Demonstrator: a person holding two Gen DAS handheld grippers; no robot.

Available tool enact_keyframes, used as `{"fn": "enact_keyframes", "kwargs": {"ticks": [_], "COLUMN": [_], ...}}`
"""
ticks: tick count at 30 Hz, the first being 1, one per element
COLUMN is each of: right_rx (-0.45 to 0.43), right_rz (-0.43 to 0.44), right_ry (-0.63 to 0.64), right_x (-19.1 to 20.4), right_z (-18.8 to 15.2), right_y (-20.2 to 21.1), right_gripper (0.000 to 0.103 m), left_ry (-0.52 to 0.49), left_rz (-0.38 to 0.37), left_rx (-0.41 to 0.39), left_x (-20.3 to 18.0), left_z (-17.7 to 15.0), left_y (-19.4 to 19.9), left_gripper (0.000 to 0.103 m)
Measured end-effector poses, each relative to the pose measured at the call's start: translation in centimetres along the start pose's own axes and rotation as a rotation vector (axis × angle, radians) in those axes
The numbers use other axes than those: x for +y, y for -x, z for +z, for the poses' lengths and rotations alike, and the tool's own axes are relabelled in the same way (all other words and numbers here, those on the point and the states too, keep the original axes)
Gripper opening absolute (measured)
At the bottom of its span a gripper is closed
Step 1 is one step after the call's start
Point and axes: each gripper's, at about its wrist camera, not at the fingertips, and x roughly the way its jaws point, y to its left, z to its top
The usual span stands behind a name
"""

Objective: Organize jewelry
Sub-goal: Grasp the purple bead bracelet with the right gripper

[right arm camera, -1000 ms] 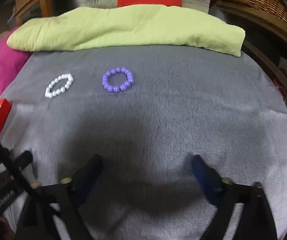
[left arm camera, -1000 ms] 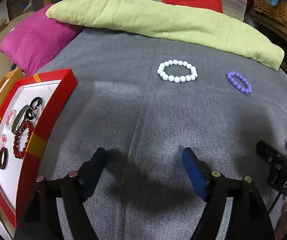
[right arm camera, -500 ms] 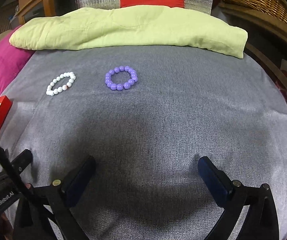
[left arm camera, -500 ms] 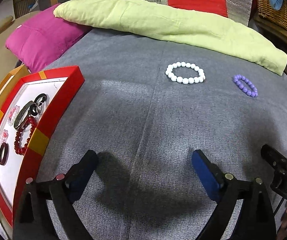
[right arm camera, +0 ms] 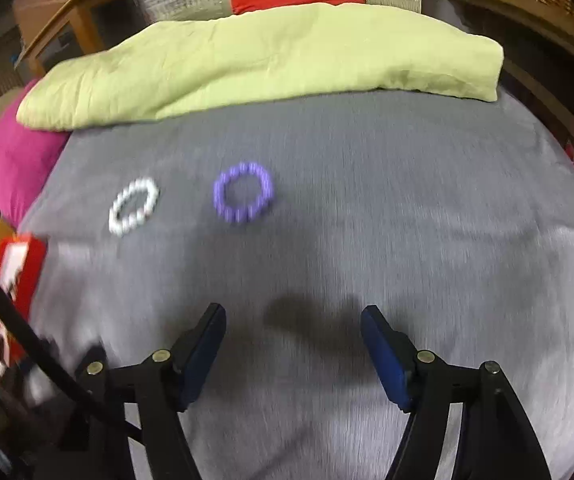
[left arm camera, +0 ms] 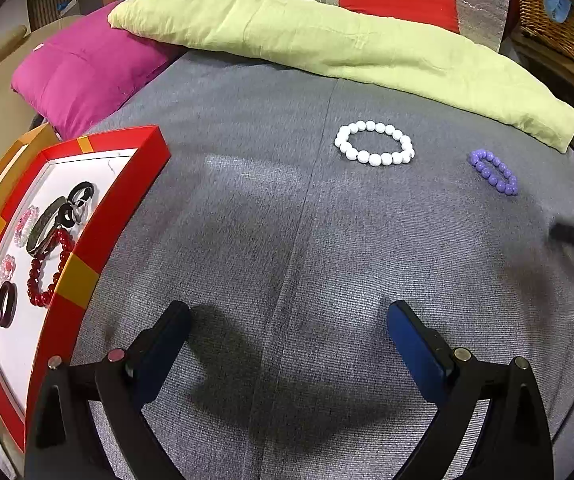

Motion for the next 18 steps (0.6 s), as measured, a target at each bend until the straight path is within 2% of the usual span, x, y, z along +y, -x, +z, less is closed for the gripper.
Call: {"fn": "enact_keyframes", "kwargs": {"ticks": [1,3,8,10,11,12,14,18], "right_rx": [0.003,0.025,0.090,0.130,0.160,0.147,0.128,0.089], "right_rz": [-0.007,0.005,-0.026,-0.051,-0.056,-0.076,-0.082,-0.105], "right_ry": [-0.009,-0.030,-0.032,-0.010,-0.001,0.007,0.027,0.058], "right_x": [0.0,0.1,1.4,2.1,2.3,2.5,2.6,1.4], "right_z": [1.4,3.3,6.5,6.8,6.8,6.6,6.3,4.3], "right_y": [-0.2,-0.9,-3.8,-5.5,-6.4,-6.5,-6.0,-4.3], "right_gripper": [0.064,0.049,0.036,0.034,0.022,0.014,0.010,0.010], "left_ry": [0.000,0.001,0.007,0.007,0.007,0.007,0.007,0.007], "left_rz": [-0.002,-0.004,-0.003,-0.001,0.000,-0.001,-0.002,0.001], "left_rx": [0.001,0.004,0.007,0.006,0.006,0.005,0.004,0.000], "left_x": [0.0,0.1,0.2,0.1,0.1,0.2,0.1,0.1], "left_z": [0.0,0.1,0.2,0.2,0.2,0.2,0.2,0.0], "left_y": [0.0,0.0,-0.2,-0.3,-0.3,-0.3,-0.3,-0.2], "left_gripper": [0.099,0.099,0.099,0.100,0.100,0.100,0.100,0.100]}}
